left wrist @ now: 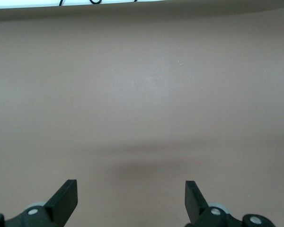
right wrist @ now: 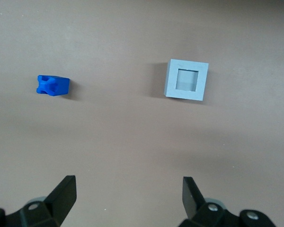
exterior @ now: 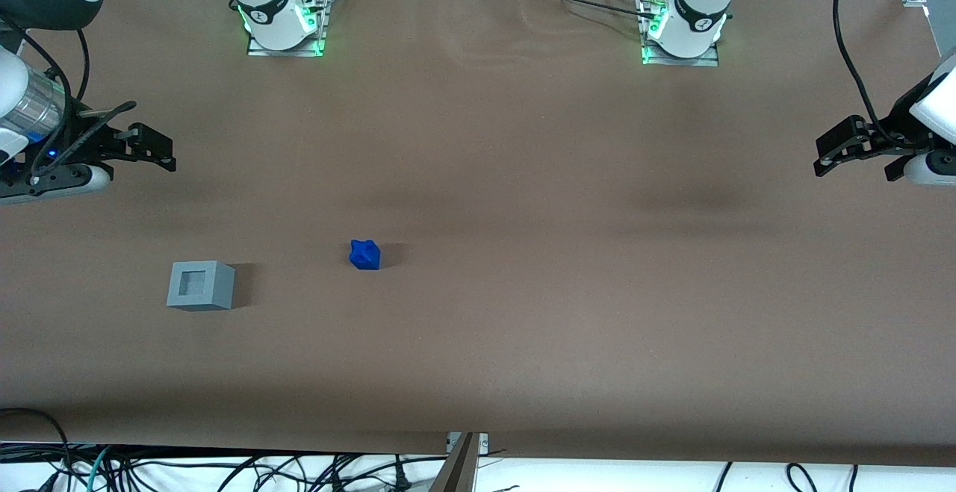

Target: Insert blue part into gray base with right arm

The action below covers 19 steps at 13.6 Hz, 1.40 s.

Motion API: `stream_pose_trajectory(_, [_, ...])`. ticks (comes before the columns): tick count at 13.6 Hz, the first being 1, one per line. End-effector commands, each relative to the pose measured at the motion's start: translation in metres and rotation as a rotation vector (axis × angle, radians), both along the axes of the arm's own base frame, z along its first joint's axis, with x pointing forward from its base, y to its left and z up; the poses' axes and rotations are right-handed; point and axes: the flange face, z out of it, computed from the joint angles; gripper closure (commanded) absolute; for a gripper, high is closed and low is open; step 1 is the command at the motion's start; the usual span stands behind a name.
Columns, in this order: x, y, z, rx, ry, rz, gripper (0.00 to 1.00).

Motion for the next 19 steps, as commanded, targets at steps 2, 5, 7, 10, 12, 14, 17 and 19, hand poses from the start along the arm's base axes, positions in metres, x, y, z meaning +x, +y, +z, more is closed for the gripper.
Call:
stream_pose_trajectory(2, [-0.0059,0.0006,0.0064,-0.035,0.035,0.002,0.01])
stream_pose_trajectory(5, [-0.0041,0.0022,0.0113,-0.042,0.018,0.019,0.01])
stream_pose_trajectory(7, [-0.0042,0.0057,0.0122,-0.048,0.015,0.027,0.0])
stream_pose_trajectory(10, [-0.0057,0.0064,0.0134,-0.051,0.018,0.029,0.0])
stream_pose_trajectory(12, [-0.0059,0.0064,0.0133,-0.051,0.02,0.029,0.0])
stream_pose_trajectory(14, [-0.0066,0.0064,0.0139,-0.052,0.021,0.028,0.01])
stream_pose_trajectory(17, [-0.007,0.0055,0.0135,-0.052,0.026,0.028,0.0])
stream_pose_trajectory(19, [-0.0074,0.0057,0.0144,-0.051,0.025,0.028,0.0])
